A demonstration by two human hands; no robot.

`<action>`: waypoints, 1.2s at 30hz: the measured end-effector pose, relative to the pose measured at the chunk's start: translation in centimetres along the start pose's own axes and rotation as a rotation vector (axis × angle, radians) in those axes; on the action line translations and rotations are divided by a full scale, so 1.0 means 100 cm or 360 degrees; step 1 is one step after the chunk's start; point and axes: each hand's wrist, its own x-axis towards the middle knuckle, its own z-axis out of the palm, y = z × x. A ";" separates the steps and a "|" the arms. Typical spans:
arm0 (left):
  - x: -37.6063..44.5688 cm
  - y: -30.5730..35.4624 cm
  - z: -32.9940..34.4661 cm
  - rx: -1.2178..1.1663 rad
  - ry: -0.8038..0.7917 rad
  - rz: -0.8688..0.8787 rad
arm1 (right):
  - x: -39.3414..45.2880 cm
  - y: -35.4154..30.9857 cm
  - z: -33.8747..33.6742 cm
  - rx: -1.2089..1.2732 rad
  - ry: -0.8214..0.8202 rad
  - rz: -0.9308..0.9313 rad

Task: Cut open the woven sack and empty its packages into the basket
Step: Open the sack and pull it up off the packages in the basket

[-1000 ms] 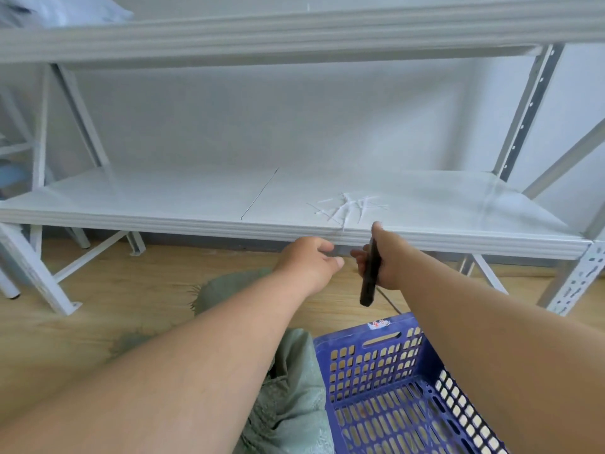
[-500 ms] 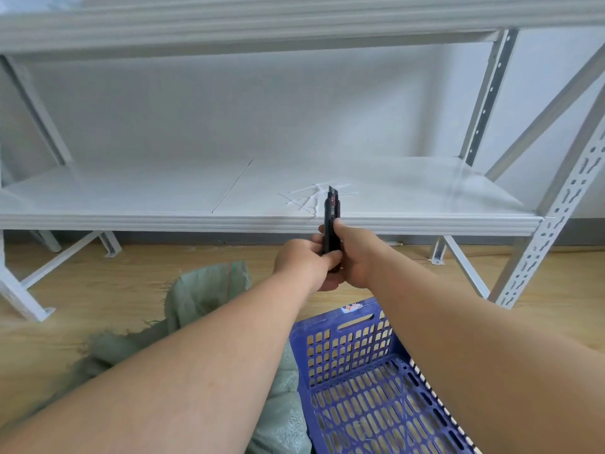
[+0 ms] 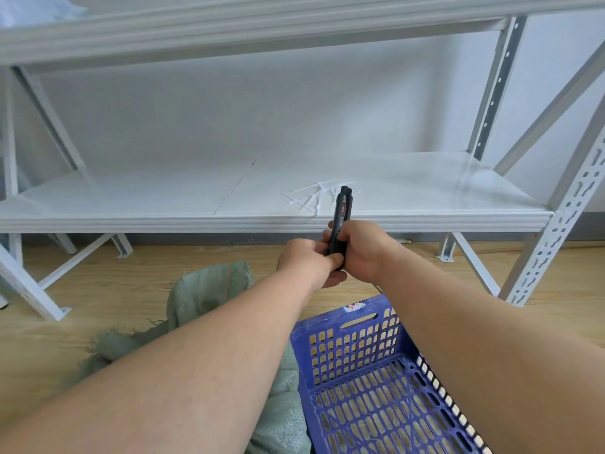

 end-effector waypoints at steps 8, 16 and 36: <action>-0.001 0.008 0.010 -0.0057 0.0091 0.0038 | -0.006 -0.003 -0.007 -0.0215 -0.0029 0.0121; -0.001 0.007 0.028 -0.0158 0.0089 0.0025 | -0.016 -0.009 -0.027 -0.0255 -0.0075 0.0036; -0.072 -0.054 -0.135 0.1036 0.0764 -0.0060 | -0.059 0.095 0.039 -0.1225 0.0066 -0.0059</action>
